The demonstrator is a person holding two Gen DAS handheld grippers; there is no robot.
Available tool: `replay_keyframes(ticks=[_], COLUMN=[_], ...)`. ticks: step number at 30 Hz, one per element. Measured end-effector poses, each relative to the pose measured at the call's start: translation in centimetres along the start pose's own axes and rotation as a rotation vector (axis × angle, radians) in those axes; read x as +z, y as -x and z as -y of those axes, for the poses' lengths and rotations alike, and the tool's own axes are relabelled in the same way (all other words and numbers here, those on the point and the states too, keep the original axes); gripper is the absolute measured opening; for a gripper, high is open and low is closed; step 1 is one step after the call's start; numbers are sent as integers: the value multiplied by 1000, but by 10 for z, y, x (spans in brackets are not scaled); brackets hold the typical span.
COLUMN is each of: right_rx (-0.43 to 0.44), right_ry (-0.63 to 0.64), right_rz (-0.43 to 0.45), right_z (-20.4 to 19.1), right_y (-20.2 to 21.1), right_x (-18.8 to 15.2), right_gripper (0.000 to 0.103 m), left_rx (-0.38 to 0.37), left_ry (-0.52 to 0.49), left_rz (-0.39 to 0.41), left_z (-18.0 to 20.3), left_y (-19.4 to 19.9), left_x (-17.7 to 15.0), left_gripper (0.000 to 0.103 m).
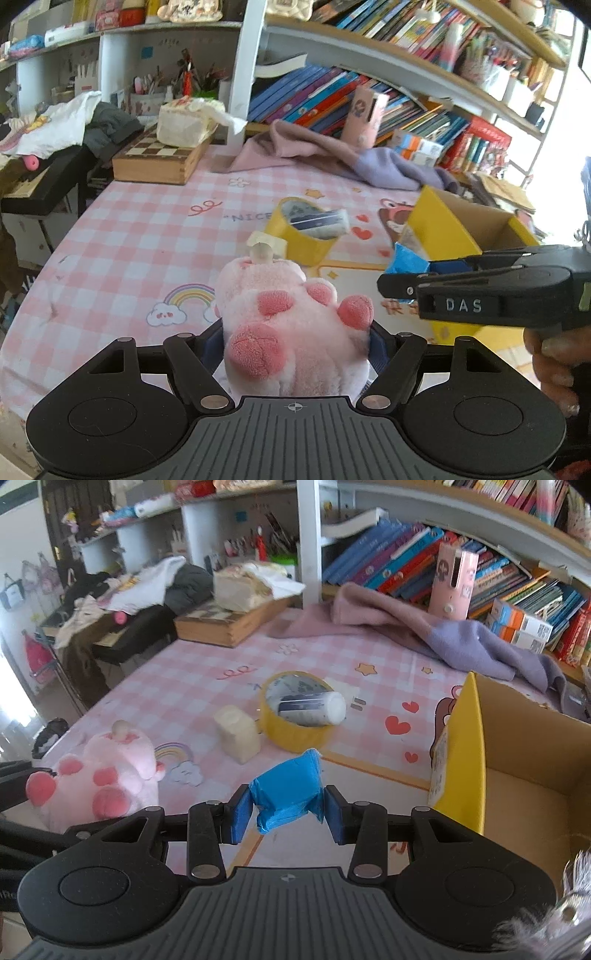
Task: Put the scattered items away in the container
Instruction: 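Close the right gripper on the blue block while the left gripper grasps the pink plush, then lift the blue block and pink plush and carry both toward the yellow box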
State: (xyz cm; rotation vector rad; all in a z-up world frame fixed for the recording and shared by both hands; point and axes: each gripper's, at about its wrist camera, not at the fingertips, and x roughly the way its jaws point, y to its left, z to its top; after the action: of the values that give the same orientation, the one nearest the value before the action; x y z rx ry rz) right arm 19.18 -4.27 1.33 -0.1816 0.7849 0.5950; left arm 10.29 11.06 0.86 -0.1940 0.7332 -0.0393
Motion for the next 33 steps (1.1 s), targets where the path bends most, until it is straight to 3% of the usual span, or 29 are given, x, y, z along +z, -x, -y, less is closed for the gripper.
replay_keyframes(ticks=[8, 19, 33], right_rx=[-11, -71, -129], right_ry=[0, -61, -104], right_rz=[52, 52, 72], right_z=[-19, -29, -35], right_y=[45, 107, 156], right_x=[-38, -106, -144], right_gripper=[39, 39, 39], left_rx=[-17, -78, -151], left_ry=[-34, -59, -130], left_rz=[24, 6, 14], left_z=[18, 38, 65], left_y=[38, 80, 106], left_x=[-31, -74, -96], left_gripper=[75, 75, 75])
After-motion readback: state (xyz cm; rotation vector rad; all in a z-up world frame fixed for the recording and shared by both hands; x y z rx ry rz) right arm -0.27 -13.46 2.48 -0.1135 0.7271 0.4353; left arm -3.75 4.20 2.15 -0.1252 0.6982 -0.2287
